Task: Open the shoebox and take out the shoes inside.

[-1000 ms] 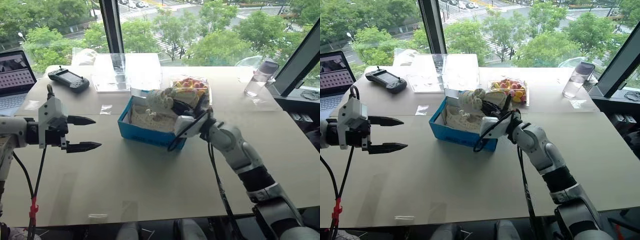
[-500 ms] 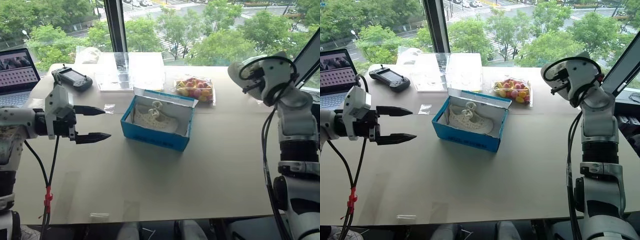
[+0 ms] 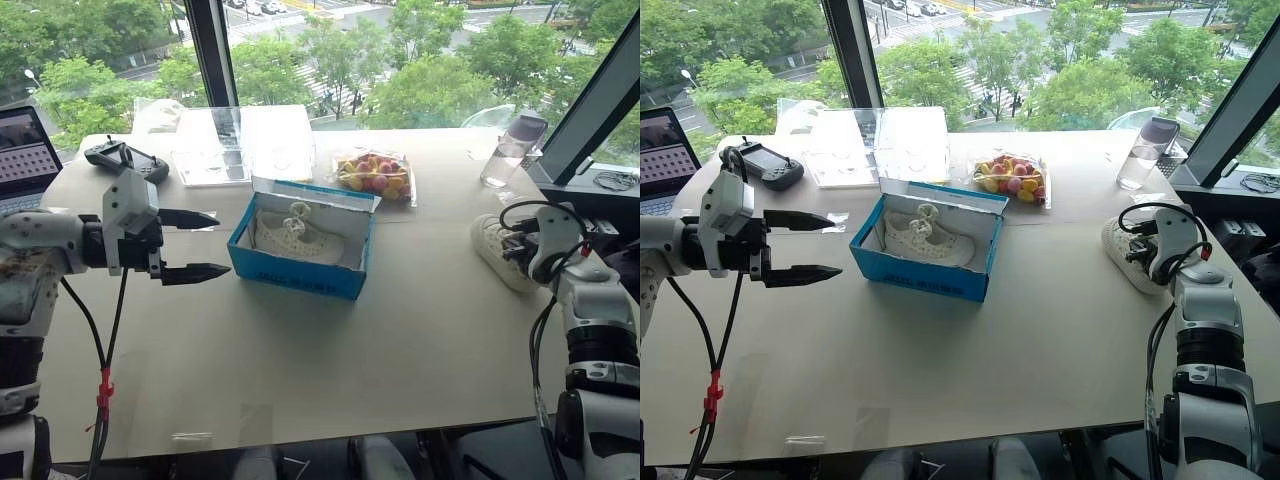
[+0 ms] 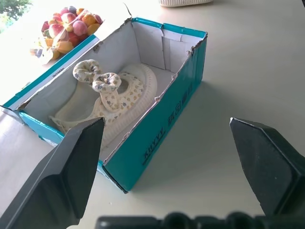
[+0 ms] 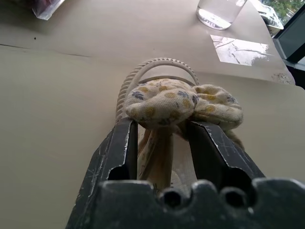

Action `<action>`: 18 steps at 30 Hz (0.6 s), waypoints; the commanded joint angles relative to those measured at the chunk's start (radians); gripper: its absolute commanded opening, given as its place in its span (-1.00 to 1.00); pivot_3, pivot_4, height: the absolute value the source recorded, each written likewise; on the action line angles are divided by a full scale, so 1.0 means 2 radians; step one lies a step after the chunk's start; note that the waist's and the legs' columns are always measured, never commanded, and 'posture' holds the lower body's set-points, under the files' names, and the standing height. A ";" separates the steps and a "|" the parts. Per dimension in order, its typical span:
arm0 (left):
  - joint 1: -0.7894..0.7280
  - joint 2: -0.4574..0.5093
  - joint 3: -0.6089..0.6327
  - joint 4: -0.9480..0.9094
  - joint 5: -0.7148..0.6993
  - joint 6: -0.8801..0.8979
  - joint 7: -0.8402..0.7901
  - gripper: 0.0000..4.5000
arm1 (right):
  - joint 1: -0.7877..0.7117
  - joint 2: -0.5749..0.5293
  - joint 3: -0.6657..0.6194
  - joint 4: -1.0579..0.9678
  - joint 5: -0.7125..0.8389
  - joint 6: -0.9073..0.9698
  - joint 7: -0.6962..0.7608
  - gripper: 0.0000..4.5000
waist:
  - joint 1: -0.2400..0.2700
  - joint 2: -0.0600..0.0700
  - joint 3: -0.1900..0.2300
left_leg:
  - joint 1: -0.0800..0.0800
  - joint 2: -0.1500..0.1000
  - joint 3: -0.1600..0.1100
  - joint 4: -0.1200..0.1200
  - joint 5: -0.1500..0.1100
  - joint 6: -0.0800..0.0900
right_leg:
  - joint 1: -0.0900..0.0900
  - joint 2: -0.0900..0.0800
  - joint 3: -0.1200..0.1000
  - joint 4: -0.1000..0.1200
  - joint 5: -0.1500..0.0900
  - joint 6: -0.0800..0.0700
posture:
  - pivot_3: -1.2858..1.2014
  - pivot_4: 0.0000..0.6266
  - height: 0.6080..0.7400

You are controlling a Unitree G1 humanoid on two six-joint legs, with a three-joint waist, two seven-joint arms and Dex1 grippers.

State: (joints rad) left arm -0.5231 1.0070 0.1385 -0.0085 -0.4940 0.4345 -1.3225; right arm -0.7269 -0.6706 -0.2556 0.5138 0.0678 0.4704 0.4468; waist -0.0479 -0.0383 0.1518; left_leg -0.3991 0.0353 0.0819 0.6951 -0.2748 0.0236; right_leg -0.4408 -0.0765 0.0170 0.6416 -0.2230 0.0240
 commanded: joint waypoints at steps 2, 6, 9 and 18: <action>-0.002 0.013 0.014 -0.002 0.004 -0.009 0.000 1.00 | -0.111 -0.028 0.008 -0.054 -0.001 0.006 -0.015 0.67 | 0.001 0.003 0.002 | 0.000 0.000 0.000 0.000 0.000 0.000 | 0.000 0.000 0.000 0.000 0.000 0.000 | 0.03 -0.52 1.00; -0.005 0.011 0.009 0.003 0.008 -0.012 0.002 1.00 | -0.173 0.044 0.103 -0.129 0.042 0.075 0.084 0.97 | -0.002 0.003 0.002 | 0.000 0.001 0.000 -0.001 0.000 0.000 | -0.001 0.001 0.000 0.001 0.000 0.000 | 0.03 -0.52 1.00; -0.002 0.010 0.009 0.000 0.008 -0.014 0.004 1.00 | -0.164 0.084 0.170 -0.199 0.068 0.092 0.152 0.97 | -0.004 0.003 0.001 | 0.000 0.002 0.000 0.000 0.000 0.000 | -0.001 0.002 0.000 0.002 0.000 0.000 | 0.03 -0.52 1.00; 0.025 0.013 0.025 -0.016 0.006 -0.012 0.017 1.00 | -0.211 0.078 0.373 -0.024 -0.182 -0.382 0.131 0.97 | 0.016 0.003 0.002 | -0.009 -0.001 0.002 0.005 0.001 -0.002 | -0.007 -0.001 -0.002 0.002 0.001 0.002 | 0.03 -0.52 1.00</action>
State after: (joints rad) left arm -0.4696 1.0177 0.1507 -0.0062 -0.4732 0.4185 -1.3005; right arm -1.1003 -0.5043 0.4734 0.3846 -0.2033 -0.1286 0.7733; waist -0.0159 -0.0324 0.1555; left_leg -0.4170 0.0334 0.0870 0.7049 -0.2727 0.0199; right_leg -0.4548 -0.0787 0.0138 0.6453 -0.2205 0.0289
